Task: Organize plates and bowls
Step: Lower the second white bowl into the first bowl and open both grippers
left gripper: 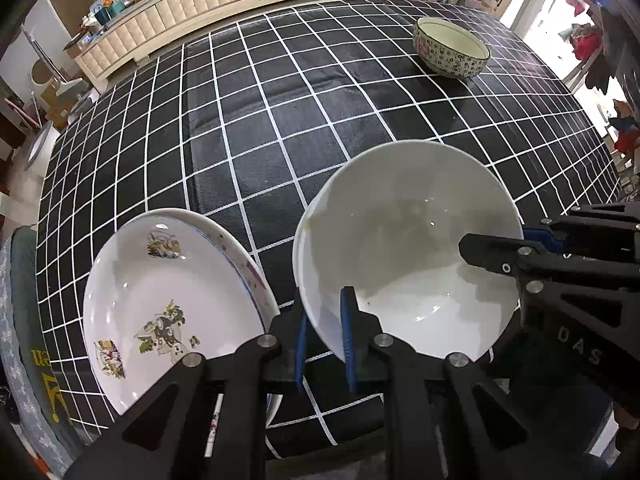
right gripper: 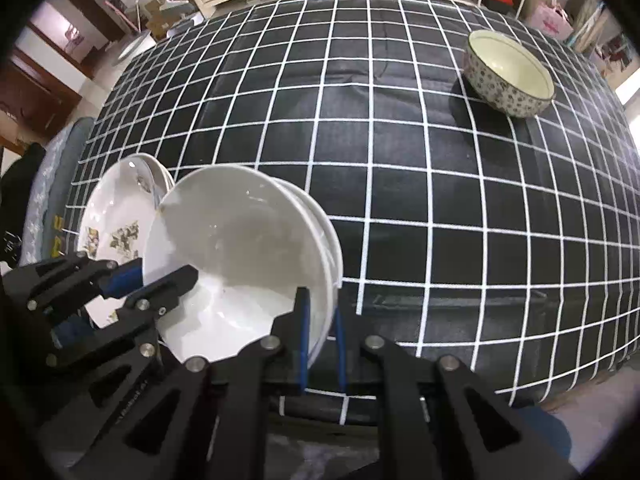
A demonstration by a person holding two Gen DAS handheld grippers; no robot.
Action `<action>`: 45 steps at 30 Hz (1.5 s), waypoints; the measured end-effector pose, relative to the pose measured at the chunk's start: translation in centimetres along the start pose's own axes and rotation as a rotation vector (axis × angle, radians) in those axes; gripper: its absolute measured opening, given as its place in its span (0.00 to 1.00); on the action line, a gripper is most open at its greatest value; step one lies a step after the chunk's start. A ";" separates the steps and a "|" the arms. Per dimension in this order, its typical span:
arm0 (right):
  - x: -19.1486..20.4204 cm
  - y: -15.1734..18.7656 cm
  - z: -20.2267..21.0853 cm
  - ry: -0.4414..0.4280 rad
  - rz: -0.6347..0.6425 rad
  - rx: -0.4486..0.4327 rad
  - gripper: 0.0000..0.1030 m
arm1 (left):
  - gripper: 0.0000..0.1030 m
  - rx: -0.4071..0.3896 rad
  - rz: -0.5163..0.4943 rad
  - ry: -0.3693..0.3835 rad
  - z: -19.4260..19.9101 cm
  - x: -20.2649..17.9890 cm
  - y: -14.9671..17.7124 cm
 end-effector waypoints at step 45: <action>-4.0 0.4 5.3 0.067 -0.050 -0.148 0.62 | 0.29 -0.127 -0.057 -0.068 5.6 -1.6 -3.0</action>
Point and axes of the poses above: each gripper's, at about its wrist camera, not at the fingertips, and z roughly against the way its jaws point, x to its left, y to its underside, the point moved 8 cm from there along -z, roughly the way its jaws point, and after that the axes turned 14 degrees about x, right-handed, at the moved point
